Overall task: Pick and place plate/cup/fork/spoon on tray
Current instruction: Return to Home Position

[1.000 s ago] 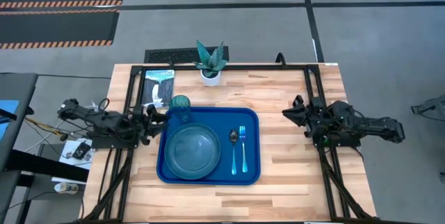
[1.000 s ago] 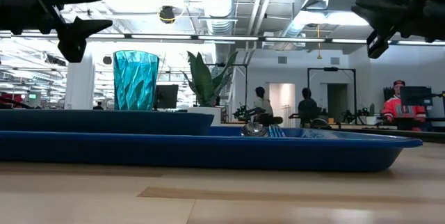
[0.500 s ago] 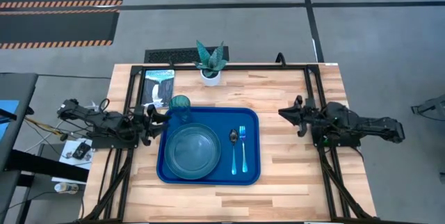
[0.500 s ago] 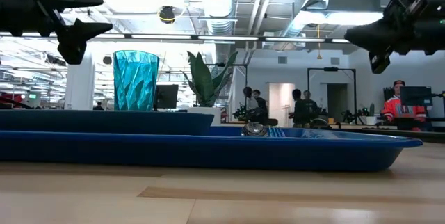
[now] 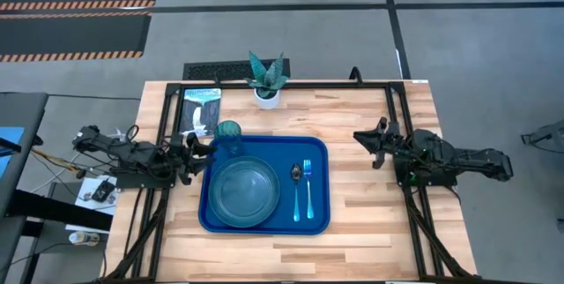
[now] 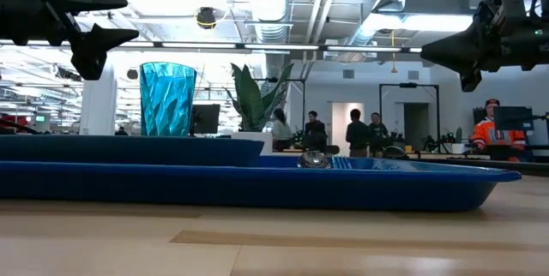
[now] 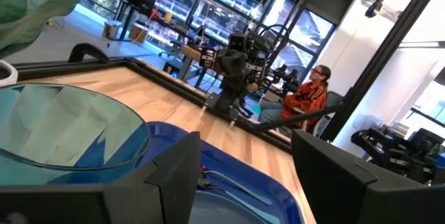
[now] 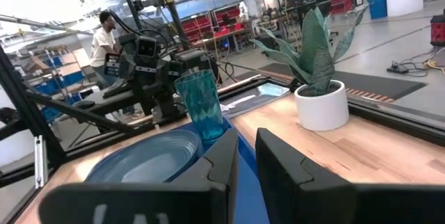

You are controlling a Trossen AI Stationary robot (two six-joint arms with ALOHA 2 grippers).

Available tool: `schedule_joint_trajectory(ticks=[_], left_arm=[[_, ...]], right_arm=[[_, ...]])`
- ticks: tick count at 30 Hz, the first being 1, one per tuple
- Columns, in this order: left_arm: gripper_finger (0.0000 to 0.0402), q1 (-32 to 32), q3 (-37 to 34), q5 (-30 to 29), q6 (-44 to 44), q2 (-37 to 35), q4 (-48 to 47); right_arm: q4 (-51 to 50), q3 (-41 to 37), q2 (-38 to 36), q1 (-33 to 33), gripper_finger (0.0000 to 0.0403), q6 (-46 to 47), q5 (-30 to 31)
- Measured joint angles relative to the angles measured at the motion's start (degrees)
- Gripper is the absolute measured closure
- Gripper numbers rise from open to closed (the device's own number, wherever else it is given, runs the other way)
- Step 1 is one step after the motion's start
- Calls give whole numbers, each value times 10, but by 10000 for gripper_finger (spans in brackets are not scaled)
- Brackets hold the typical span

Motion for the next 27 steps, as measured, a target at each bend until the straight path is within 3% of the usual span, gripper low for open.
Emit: schedule_joint_trajectory(ticks=[27], left_arm=[[189,0,-1,14,12,0,-5]], right_arm=[[-4,0,0,0,326,-7,1]])
